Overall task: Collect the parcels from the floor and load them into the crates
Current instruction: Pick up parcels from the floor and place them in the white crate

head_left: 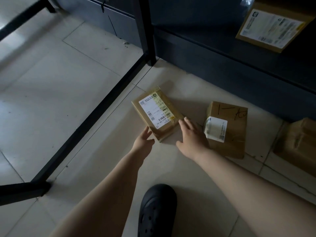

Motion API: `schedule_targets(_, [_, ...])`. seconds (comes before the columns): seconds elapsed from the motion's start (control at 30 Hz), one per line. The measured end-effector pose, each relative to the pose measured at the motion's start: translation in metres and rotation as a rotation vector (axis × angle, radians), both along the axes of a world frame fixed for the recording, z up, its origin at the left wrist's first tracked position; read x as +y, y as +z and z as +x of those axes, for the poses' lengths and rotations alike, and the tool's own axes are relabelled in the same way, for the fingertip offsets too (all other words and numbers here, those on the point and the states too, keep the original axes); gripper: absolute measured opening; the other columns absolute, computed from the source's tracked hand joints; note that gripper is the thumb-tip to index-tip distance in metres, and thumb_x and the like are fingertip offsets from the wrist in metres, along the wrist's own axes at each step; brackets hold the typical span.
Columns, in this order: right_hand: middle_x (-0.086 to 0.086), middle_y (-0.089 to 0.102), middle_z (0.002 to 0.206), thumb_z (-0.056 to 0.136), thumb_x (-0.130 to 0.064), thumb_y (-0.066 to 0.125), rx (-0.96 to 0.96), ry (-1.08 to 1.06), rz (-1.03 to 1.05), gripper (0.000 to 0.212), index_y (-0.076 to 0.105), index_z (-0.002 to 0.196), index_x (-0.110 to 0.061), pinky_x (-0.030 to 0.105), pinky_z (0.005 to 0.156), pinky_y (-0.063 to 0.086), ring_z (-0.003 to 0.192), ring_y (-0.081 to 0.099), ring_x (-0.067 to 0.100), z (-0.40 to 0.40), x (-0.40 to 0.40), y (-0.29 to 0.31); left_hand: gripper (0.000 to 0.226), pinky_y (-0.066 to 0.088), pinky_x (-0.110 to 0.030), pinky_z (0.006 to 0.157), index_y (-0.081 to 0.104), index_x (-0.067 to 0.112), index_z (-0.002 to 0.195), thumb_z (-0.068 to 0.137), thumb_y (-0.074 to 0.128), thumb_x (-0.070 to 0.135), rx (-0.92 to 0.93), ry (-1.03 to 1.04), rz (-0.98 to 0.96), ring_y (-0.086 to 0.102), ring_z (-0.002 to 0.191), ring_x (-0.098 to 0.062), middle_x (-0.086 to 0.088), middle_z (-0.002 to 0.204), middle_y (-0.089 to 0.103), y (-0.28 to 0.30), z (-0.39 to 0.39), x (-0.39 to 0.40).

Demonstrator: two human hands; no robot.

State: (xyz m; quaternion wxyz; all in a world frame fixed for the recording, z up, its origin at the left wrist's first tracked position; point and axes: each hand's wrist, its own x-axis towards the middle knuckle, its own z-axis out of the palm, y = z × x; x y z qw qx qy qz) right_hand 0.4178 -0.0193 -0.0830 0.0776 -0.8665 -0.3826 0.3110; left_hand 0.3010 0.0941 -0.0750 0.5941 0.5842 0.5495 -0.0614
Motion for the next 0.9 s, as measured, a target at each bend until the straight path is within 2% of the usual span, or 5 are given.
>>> schedule_targets(0.4, [0.003, -0.023, 0.157, 0.095, -0.018, 0.040, -0.113, 0.163, -0.216, 0.077, -0.012, 0.150, -0.032, 0.069, 0.104, -0.014, 0.138, -0.031, 0.039, -0.013, 0.001, -0.005, 0.057, 0.044, -0.037, 0.084, 0.032, 0.034, 0.145, 0.098, 0.035, 0.001, -0.043, 0.035, -0.052, 0.050, 0.115, -0.018, 0.006, 0.144, 0.042, -0.011, 0.005, -0.003])
schedule_targets(0.53, [0.001, -0.014, 0.159, 0.095, -0.017, 0.040, -0.093, 0.182, -0.180, 0.072, -0.004, 0.151, -0.029, 0.064, 0.106, -0.017, 0.141, -0.028, 0.033, -0.012, -0.024, 0.001, 0.074, 0.042, -0.024, 0.063, 0.027, 0.038, 0.146, 0.090, 0.035, -0.009, 0.042, -0.083, 0.052, 0.049, 0.072, -0.008, 0.004, 0.123, 0.053, -0.007, 0.012, -0.009])
schedule_targets(0.67, [0.000, 0.012, 0.160, 0.089, -0.023, 0.049, -0.113, -0.101, 0.099, 0.069, 0.017, 0.151, -0.023, 0.057, 0.116, 0.000, 0.147, -0.008, 0.025, 0.012, -0.059, 0.005, 0.068, 0.039, -0.017, 0.057, 0.024, 0.029, 0.148, 0.090, 0.042, -0.003, 0.107, -0.296, 0.257, 0.053, 0.101, -0.021, -0.004, 0.147, 0.038, -0.003, 0.020, -0.015])
schedule_targets(0.77, [0.006, 0.028, 0.154, 0.087, -0.020, 0.055, -0.325, -0.309, 0.205, 0.061, 0.035, 0.145, -0.017, 0.054, 0.117, 0.005, 0.146, 0.013, 0.029, 0.048, -0.096, 0.007, 0.065, 0.041, -0.033, 0.100, 0.033, 0.020, 0.146, 0.087, 0.052, 0.001, 0.126, -0.460, 0.492, 0.035, 0.134, -0.027, -0.003, 0.155, 0.026, -0.005, 0.028, -0.016])
schedule_targets(0.9, [0.008, 0.020, 0.157, 0.090, -0.020, 0.052, -0.399, -0.558, 0.108, 0.062, 0.028, 0.147, -0.015, 0.051, 0.117, 0.014, 0.145, 0.013, 0.027, 0.103, -0.147, -0.003, 0.041, 0.045, -0.036, 0.088, 0.058, 0.013, 0.123, 0.084, 0.054, 0.000, 0.083, -0.360, 0.555, 0.052, 0.115, -0.034, -0.013, 0.129, 0.055, -0.006, 0.044, -0.031])
